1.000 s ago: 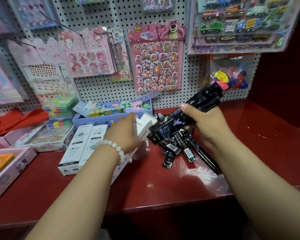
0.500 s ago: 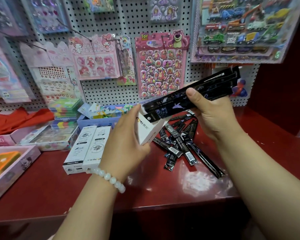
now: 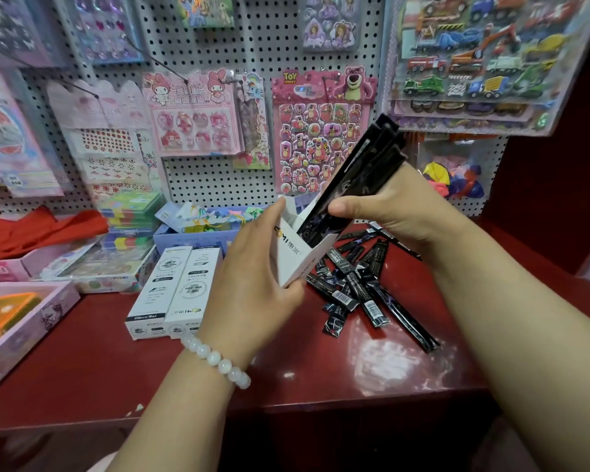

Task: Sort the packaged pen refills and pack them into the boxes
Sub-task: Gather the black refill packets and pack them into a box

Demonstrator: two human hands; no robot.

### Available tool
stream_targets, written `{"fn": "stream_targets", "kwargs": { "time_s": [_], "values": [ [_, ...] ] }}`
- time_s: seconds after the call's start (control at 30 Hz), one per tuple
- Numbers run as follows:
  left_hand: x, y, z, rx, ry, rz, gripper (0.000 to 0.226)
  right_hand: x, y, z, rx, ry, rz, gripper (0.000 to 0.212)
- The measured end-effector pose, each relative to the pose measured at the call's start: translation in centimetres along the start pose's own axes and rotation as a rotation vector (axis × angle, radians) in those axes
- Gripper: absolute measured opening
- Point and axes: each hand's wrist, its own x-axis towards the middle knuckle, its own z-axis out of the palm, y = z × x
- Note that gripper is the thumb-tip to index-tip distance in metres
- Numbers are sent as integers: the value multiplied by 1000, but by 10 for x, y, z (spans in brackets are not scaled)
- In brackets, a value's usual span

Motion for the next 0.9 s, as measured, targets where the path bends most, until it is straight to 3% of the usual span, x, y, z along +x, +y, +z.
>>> {"fn": "stream_targets", "kwargs": {
  "time_s": [0.2,0.3,0.47,0.6,0.67,0.77,0.9],
  "values": [
    [0,0,1,-53,54,-11,91,5,-3,15,-90,-148,45,63],
    [1,-3,1,-58,68,-15,92,6,-1,17,-23,-31,27,73],
    [1,-4,1,-61,85,-24,92,-3,-5,21,-55,223,-228,37],
    [3,-4,3,-10,64,-31,93,-12,-3,25,-347,174,-306,62],
    [7,-8,6,58,49,-54,93,-13,2,23,-404,221,-316,63],
    [24,-25,15,191,-22,-164,88,-15,21,14,-324,307,-164,51],
    [40,-58,35,392,-265,-400,70,-23,76,-8,-265,350,267,43]
  ]
}}
